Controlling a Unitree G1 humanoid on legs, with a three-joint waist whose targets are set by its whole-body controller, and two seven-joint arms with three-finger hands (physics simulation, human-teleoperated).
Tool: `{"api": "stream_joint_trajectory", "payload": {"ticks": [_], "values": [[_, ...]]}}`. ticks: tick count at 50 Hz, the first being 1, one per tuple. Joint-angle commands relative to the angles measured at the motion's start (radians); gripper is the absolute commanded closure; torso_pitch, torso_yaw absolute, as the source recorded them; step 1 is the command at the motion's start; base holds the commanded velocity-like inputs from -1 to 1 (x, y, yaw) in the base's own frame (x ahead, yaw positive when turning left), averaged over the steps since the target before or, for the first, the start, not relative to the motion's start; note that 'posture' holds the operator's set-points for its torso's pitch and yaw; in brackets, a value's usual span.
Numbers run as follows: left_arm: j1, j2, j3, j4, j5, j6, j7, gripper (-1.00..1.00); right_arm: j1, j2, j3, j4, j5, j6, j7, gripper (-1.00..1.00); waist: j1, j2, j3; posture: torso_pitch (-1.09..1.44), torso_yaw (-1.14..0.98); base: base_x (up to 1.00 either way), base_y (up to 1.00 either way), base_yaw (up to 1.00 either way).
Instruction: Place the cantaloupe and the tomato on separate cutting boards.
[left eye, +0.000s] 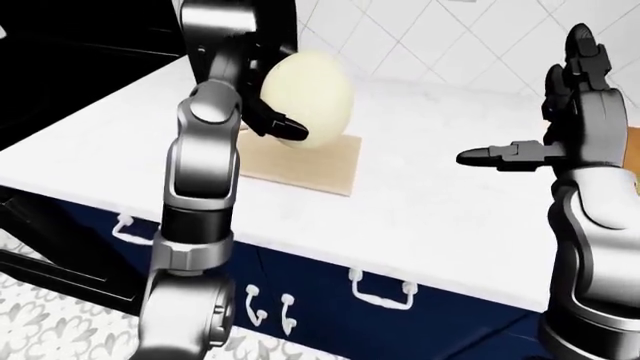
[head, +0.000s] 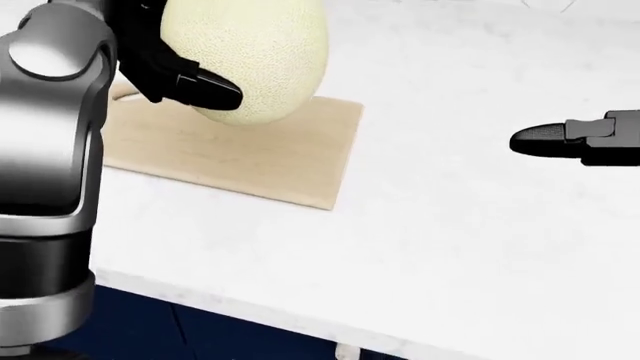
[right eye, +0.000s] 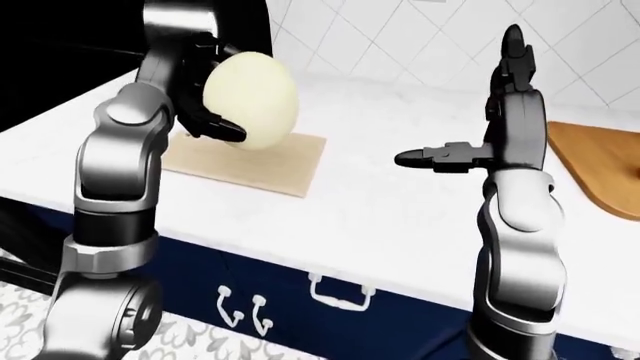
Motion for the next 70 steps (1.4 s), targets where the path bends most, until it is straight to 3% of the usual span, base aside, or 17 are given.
{"api": "stream_joint_trajectory", "payload": {"ticks": [1, 8, 22, 42, 46, 56, 59, 70], "values": [[-0.037, 0.01, 0.011, -0.01, -0.001, -0.049, 0.018, 1.0, -0.028, -0.015, -0.011, -0.029, -0.003, -0.028, -0.005, -1.0, 0.001, -0.004, -0.026, 0.0, 0.0, 0.0, 0.0, 0.0], [-0.05, 0.026, 0.029, 0.15, -0.033, -0.158, 0.073, 1.0, -0.026, -0.012, -0.008, -0.021, -0.006, -0.036, -0.007, -1.0, 0.001, -0.003, -0.029, 0.0, 0.0, 0.0, 0.0, 0.0], [-0.075, 0.042, 0.031, 0.316, -0.051, -0.257, 0.126, 1.0, -0.013, 0.012, 0.01, -0.016, -0.016, -0.055, -0.011, -1.0, -0.001, 0.0, -0.038, 0.0, 0.0, 0.0, 0.0, 0.0], [-0.088, 0.049, 0.031, 0.431, -0.067, -0.33, 0.167, 1.0, -0.029, 0.021, 0.02, -0.021, -0.025, -0.041, -0.008, -1.0, -0.001, 0.005, -0.048, 0.0, 0.0, 0.0, 0.0, 0.0], [-0.085, 0.049, 0.031, 0.433, -0.067, -0.334, 0.166, 0.78, -0.025, 0.022, 0.02, -0.016, -0.025, -0.048, -0.009, -1.0, -0.002, 0.006, -0.049, 0.0, 0.0, 0.0, 0.0, 0.0], [-0.077, 0.047, 0.026, 0.383, -0.059, -0.301, 0.152, 0.55, -0.025, 0.021, 0.018, -0.013, -0.022, -0.049, -0.009, -1.0, -0.003, 0.008, -0.05, 0.0, 0.0, 0.0, 0.0, 0.0], [-0.066, 0.048, 0.025, 0.36, -0.053, -0.294, 0.145, 0.34, -0.026, 0.02, 0.017, -0.015, -0.021, -0.046, -0.009, -1.0, -0.004, 0.008, -0.048, 0.0, 0.0, 0.0, 0.0, 0.0], [-0.043, 0.042, 0.026, 0.33, -0.043, -0.288, 0.134, 0.11, -0.021, 0.023, 0.02, -0.012, -0.023, -0.051, -0.01, -1.0, -0.004, 0.008, -0.047, 0.0, 0.0, 0.0, 0.0, 0.0]]}}
